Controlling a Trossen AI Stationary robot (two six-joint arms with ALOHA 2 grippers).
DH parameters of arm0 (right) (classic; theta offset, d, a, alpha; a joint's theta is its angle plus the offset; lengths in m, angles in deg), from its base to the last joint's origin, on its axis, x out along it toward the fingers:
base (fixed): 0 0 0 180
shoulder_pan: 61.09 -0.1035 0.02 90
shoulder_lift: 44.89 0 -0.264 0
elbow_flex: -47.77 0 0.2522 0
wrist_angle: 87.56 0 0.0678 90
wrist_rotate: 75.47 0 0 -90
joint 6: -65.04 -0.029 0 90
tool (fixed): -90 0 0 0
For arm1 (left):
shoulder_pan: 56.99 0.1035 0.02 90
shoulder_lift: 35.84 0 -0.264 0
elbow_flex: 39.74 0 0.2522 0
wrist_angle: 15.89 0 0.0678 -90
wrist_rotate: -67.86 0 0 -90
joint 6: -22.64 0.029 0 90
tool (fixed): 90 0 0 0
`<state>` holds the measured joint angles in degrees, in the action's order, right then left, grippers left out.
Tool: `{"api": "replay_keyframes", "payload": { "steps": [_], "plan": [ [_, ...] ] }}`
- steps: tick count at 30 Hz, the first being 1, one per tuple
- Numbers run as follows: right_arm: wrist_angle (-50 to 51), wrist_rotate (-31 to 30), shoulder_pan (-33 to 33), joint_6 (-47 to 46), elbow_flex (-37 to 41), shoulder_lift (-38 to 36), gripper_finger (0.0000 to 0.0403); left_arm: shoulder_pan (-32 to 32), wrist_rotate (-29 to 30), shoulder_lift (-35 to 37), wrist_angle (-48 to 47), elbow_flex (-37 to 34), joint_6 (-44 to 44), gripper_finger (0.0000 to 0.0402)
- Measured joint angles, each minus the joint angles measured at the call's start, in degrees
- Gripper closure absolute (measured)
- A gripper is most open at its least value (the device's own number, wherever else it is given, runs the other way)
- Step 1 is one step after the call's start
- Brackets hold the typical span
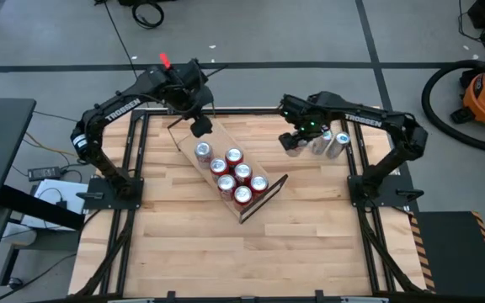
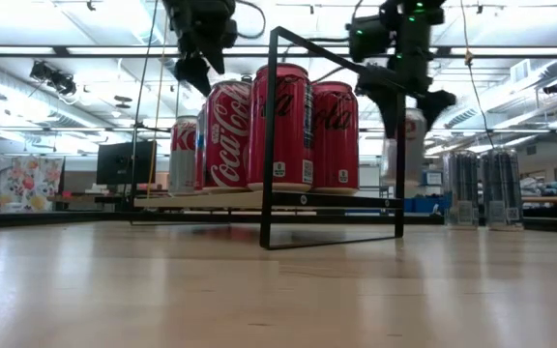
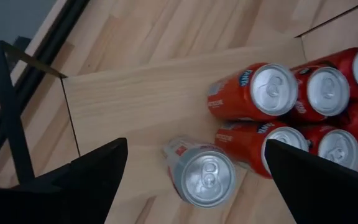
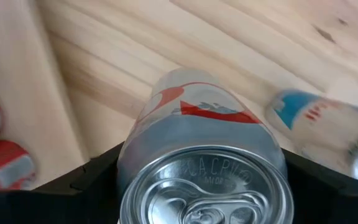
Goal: Place canned beverage on shelf
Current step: Put the silver and red soda can on the shelf aligned with the other silver and red soda can
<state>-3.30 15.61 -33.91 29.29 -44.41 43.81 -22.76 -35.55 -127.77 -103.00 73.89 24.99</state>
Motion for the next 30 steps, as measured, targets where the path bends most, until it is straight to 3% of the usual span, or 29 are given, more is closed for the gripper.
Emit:
{"api": "replay_keyframes", "payload": {
  "steps": [8, 15, 20, 30],
  "plan": [
    [3.0, 0.0, -0.8, 5.5, -13.8, 8.5, 0.0074, -4.7, 9.6, 7.3, 2.5, 0.0, -4.2, 0.0010],
    [3.9, -0.7, -0.5, 14.8, -25.9, 16.9, 0.0074, -9.7, 13.4, 11.9, 2.6, 0.0, -13.3, 0.0010],
    [4.3, 1.2, -1.1, 18.7, -33.0, 22.9, 0.0074, -15.7, 21.0, 14.0, 0.2, 0.0, -18.3, 0.0010],
    [6.8, 1.9, -3.1, 18.3, -44.2, 29.8, 0.0075, -25.9, 28.9, 15.4, -0.6, -2.0, -23.0, 0.0010]
  ]
}}
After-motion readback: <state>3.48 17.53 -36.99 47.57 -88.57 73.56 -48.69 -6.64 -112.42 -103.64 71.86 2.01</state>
